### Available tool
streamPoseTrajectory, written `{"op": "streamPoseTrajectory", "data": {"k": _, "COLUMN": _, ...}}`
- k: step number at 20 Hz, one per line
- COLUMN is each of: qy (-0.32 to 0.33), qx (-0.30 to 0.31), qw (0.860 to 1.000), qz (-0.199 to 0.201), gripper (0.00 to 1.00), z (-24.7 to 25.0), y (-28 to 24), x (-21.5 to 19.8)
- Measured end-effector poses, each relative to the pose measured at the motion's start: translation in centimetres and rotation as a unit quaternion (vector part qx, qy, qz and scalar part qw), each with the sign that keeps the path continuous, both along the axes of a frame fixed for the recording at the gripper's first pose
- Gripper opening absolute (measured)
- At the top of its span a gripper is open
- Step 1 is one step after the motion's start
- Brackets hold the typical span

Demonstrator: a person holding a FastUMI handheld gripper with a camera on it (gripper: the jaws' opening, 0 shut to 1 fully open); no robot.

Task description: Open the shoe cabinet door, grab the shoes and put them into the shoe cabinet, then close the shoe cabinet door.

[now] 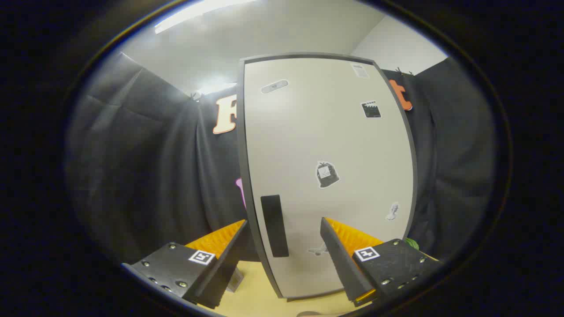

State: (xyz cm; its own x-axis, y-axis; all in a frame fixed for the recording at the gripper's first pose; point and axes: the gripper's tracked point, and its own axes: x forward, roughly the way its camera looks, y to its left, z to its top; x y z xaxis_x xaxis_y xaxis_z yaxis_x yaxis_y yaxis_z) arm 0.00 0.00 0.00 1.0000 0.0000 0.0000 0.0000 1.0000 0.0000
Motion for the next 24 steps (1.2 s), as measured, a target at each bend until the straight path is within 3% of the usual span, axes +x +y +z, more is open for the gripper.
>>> {"op": "streamPoseTrajectory", "data": {"k": 20, "qy": 0.01, "qx": -0.004, "qw": 1.0, "qz": -0.005, "gripper": 0.99, "z": -1.5, "y": 0.6, "x": 2.9}}
{"op": "streamPoseTrajectory", "data": {"k": 22, "qy": 0.011, "qx": -0.002, "qw": 1.0, "qz": -0.003, "gripper": 0.88, "z": -1.9, "y": 0.8, "x": 3.9}}
{"op": "streamPoseTrajectory", "data": {"k": 24, "qy": 0.016, "qx": -0.002, "qw": 1.0, "qz": 0.002, "gripper": 0.89, "z": -2.4, "y": 1.3, "x": 4.9}}
